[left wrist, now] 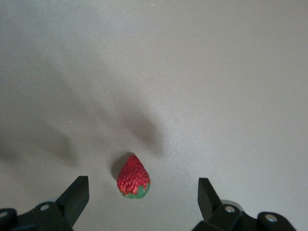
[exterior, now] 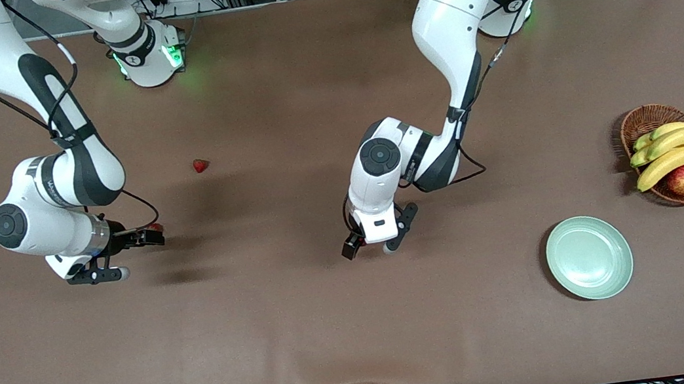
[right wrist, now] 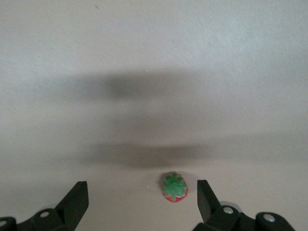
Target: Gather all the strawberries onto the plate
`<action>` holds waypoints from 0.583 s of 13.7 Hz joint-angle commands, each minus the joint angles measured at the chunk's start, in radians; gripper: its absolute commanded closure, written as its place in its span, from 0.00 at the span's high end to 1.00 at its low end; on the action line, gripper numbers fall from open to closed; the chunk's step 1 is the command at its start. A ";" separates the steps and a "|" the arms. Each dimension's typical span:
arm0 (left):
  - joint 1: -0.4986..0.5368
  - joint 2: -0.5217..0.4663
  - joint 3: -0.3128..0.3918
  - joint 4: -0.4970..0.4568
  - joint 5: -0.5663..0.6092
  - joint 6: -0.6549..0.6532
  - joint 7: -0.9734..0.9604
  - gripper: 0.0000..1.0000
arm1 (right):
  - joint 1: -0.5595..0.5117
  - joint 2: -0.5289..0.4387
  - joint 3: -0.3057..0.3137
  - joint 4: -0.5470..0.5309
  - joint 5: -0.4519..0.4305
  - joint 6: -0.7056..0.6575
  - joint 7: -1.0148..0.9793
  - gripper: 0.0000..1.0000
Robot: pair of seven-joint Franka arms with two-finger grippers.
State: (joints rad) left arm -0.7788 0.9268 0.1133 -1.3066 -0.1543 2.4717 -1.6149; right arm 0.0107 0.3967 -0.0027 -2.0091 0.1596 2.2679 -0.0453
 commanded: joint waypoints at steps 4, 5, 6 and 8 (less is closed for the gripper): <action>-0.013 0.056 0.016 0.046 0.007 0.032 -0.125 1.00 | -0.051 0.065 0.009 -0.037 -0.019 0.065 -0.038 1.00; -0.013 0.058 0.014 0.046 0.007 0.032 -0.125 1.00 | -0.051 0.067 0.009 -0.039 -0.019 0.065 -0.038 1.00; -0.013 0.060 0.014 0.044 0.007 0.032 -0.125 1.00 | -0.051 0.068 0.009 -0.042 -0.019 0.064 -0.038 1.00; -0.016 0.064 0.014 0.044 0.007 0.032 -0.125 1.00 | -0.048 0.077 0.009 -0.046 -0.018 0.064 -0.038 1.00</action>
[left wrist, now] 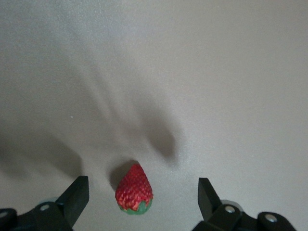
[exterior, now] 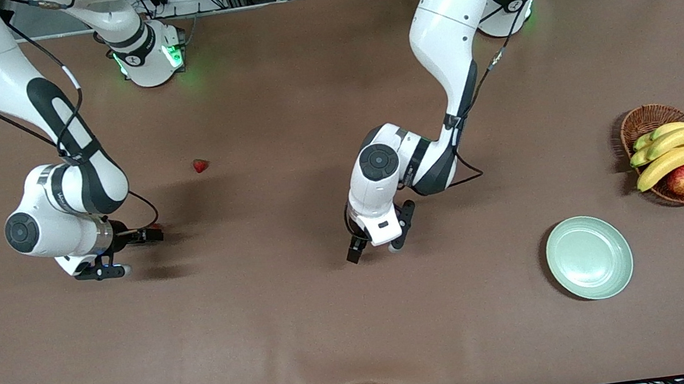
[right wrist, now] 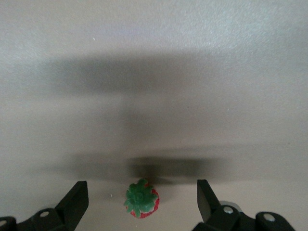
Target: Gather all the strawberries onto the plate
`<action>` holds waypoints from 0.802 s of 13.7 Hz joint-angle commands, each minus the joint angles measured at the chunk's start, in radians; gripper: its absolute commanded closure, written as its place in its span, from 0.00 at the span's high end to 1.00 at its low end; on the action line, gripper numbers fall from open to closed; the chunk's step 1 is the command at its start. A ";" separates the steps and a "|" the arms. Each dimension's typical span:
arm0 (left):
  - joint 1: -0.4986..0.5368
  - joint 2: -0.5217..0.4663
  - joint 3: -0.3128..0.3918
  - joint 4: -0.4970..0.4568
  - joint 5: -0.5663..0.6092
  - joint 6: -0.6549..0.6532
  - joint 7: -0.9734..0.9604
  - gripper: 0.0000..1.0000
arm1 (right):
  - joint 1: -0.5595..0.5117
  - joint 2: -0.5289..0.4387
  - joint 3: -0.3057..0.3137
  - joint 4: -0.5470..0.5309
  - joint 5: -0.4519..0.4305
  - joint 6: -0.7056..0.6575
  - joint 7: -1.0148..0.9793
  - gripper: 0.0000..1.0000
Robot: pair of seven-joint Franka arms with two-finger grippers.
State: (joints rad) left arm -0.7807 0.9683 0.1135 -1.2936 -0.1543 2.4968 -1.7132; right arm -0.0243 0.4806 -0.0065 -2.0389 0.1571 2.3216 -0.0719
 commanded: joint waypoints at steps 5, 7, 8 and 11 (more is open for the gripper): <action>-0.019 0.024 0.012 0.030 0.007 0.007 -0.020 0.64 | -0.006 -0.004 0.013 -0.018 -0.016 0.002 -0.011 0.74; -0.019 0.026 0.012 0.030 0.007 0.007 -0.020 0.56 | -0.002 0.006 0.013 -0.018 -0.016 0.002 -0.011 0.70; -0.019 0.027 0.012 0.030 0.007 0.007 -0.020 0.39 | -0.002 0.006 0.013 -0.018 -0.016 0.002 -0.011 0.66; -0.019 0.024 0.014 0.028 0.012 0.004 -0.017 0.00 | 0.000 0.012 0.013 -0.024 -0.016 0.002 -0.011 0.54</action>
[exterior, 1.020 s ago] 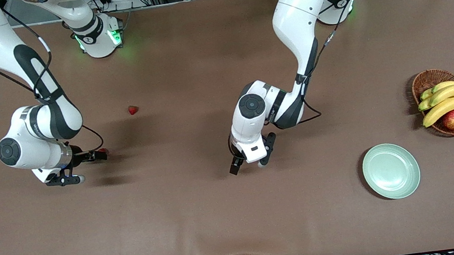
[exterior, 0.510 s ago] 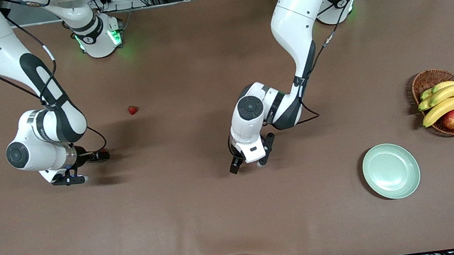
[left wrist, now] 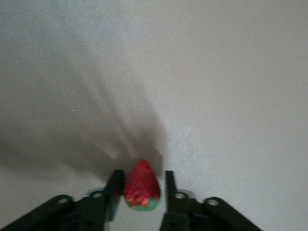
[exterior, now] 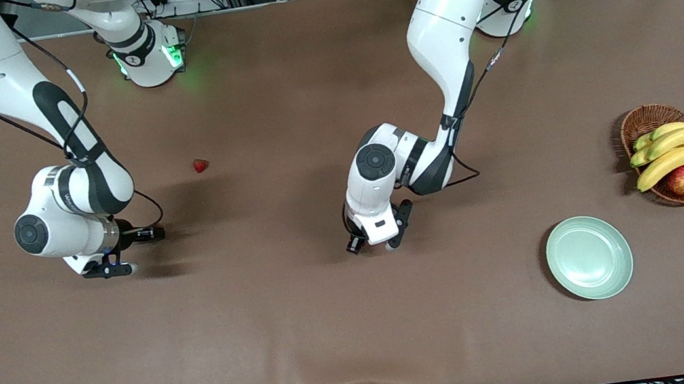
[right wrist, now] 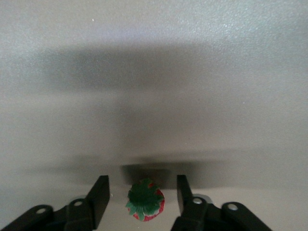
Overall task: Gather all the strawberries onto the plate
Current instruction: 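Carry the strawberry to the plate with the left gripper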
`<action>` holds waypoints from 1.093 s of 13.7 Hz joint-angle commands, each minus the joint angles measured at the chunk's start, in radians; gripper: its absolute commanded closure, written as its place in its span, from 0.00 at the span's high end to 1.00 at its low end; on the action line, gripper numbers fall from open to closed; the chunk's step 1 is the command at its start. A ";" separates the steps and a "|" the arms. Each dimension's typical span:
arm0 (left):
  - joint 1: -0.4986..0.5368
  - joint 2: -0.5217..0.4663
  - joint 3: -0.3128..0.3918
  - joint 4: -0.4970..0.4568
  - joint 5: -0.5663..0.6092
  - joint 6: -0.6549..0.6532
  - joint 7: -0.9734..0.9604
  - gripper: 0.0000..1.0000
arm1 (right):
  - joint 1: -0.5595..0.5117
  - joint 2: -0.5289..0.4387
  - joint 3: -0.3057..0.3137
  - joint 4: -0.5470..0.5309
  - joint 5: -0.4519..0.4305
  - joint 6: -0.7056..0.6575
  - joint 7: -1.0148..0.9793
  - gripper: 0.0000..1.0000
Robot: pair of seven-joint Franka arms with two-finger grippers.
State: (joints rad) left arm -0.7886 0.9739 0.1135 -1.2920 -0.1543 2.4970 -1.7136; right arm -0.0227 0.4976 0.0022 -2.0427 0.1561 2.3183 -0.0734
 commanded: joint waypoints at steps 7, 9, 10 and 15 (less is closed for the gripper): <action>0.087 -0.144 0.029 0.010 0.101 -0.199 -0.004 0.00 | -0.002 -0.013 0.005 -0.014 -0.015 -0.002 -0.009 0.14; 0.159 -0.184 0.029 0.007 0.102 -0.323 0.009 0.00 | 0.009 -0.027 0.007 0.021 -0.013 -0.008 -0.002 0.13; 0.199 -0.201 0.029 0.007 0.101 -0.378 0.020 0.00 | 0.032 -0.040 0.007 0.041 -0.012 -0.026 0.004 0.12; 0.411 -0.250 0.031 -0.027 0.173 -0.530 0.089 0.00 | 0.240 -0.051 0.008 0.193 0.002 -0.200 0.257 0.09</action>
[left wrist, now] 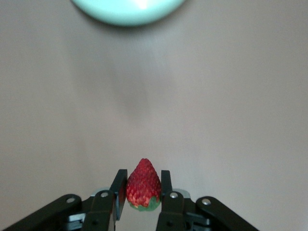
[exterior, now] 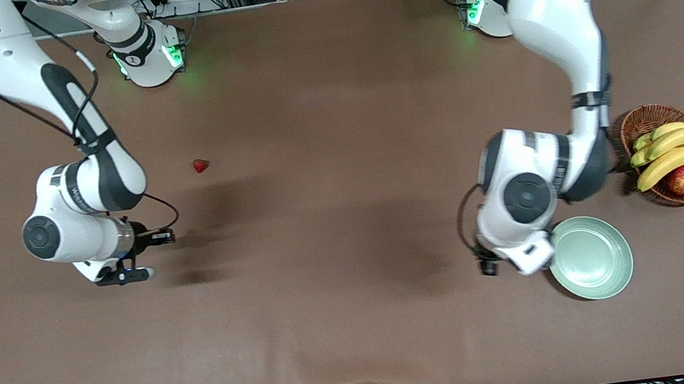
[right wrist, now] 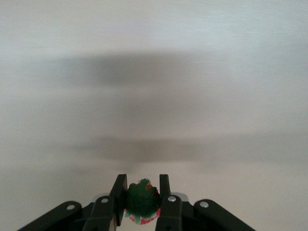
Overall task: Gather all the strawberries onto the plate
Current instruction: 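Carry the strawberry to the plate with the left gripper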
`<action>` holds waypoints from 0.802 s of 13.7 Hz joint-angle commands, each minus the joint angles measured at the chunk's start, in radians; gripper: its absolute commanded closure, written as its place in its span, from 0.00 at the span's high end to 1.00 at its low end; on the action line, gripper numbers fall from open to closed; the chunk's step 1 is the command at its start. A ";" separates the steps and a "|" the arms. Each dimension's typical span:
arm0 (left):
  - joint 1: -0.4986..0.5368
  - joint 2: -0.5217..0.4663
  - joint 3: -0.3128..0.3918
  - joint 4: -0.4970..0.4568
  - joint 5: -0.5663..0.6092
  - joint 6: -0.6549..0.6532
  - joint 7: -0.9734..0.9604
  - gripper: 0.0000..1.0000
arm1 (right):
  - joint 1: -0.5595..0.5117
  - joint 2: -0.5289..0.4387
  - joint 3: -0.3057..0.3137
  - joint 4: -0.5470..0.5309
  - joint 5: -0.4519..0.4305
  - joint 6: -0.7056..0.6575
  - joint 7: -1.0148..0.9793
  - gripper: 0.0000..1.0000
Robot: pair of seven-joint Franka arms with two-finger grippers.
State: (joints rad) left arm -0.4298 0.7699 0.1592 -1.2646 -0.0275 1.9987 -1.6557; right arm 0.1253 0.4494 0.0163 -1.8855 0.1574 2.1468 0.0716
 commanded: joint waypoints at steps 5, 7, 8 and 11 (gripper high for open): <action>0.213 -0.072 -0.015 -0.140 0.047 -0.032 0.221 0.00 | 0.305 0.046 -0.007 0.071 0.258 0.098 0.197 0.09; 0.290 -0.080 -0.020 -0.148 0.047 -0.026 0.315 0.00 | 0.379 0.096 -0.007 0.081 0.312 0.200 0.201 0.09; 0.311 -0.078 -0.020 -0.148 0.047 -0.020 0.329 0.00 | 0.414 0.126 -0.007 0.091 0.324 0.250 0.221 0.09; 0.368 -0.066 -0.021 -0.153 0.047 0.020 0.349 0.00 | 0.509 0.213 -0.007 0.153 0.326 0.355 0.364 0.09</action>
State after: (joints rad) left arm -0.0837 0.7329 0.1551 -1.3744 -0.0037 1.9842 -1.3111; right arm 0.5848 0.5921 0.0220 -1.8142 0.4596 2.4760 0.3611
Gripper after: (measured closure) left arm 0.678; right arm 0.687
